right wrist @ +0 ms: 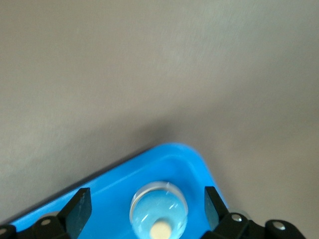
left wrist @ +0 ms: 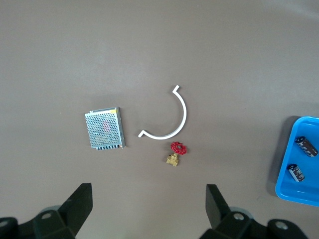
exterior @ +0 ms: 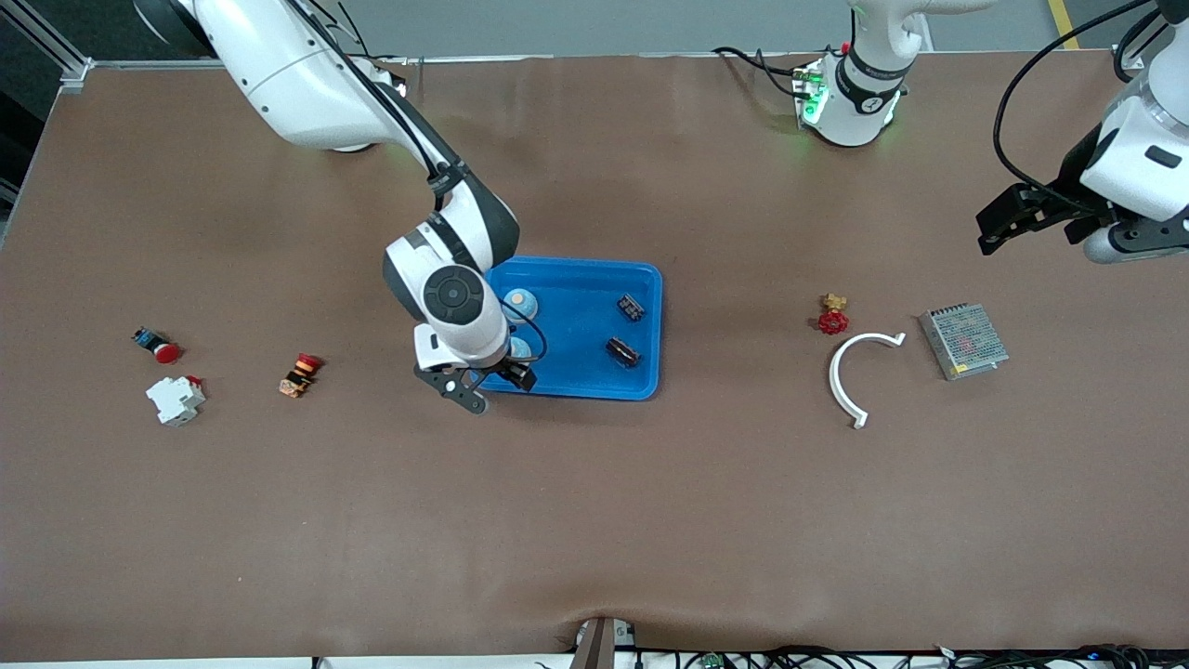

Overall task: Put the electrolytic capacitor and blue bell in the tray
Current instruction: 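Release the bell in the tray while the left gripper returns to rest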

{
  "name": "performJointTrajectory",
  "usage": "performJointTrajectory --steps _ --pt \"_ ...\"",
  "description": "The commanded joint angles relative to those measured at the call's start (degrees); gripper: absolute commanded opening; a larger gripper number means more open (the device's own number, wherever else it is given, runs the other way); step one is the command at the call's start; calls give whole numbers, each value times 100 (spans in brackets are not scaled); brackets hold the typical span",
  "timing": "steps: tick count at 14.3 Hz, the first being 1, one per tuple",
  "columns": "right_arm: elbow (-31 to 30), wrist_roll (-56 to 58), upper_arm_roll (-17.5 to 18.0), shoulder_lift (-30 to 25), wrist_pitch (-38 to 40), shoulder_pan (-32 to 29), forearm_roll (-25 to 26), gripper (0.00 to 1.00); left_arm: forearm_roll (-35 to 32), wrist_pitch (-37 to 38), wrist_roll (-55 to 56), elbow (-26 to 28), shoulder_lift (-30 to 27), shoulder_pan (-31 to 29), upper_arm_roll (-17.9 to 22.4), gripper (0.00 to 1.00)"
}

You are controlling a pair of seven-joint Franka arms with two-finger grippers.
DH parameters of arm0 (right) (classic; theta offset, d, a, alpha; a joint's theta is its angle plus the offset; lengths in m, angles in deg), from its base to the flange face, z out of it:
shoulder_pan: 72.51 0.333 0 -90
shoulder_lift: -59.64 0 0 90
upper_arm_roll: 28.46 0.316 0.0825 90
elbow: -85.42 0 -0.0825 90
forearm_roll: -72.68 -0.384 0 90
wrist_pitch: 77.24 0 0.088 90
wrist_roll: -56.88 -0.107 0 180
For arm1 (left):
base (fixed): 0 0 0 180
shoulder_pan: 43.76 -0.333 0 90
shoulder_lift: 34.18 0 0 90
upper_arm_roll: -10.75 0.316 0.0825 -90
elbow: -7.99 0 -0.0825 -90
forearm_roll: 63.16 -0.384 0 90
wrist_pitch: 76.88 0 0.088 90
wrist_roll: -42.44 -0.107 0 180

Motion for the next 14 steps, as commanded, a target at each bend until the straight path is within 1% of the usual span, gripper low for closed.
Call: performJointTrajectory --steps 1,4,6,8,11,14 --pt "68 669 65 -145 165 -386 147 100 101 47 -105 -68 -76 37 50 100" --pt "85 1259 56 -215 183 -694 155 100 110 205 -105 -77 -76 20 58 100" --pt "77 1479 47 -294 279 -773 164 100 110 205 -105 -77 -67 20 76 100" --pt "68 1882 56 -434 332 -1053 164 100 154 205 -96 -68 -58 20 76 100" --pt "24 2786 65 -680 595 -1554 155 100 163 188 -96 -77 -23 11 76 100" --pt "-11 3964 65 -1136 937 -2055 147 100 163 188 -140 -77 -23 -6 76 100"
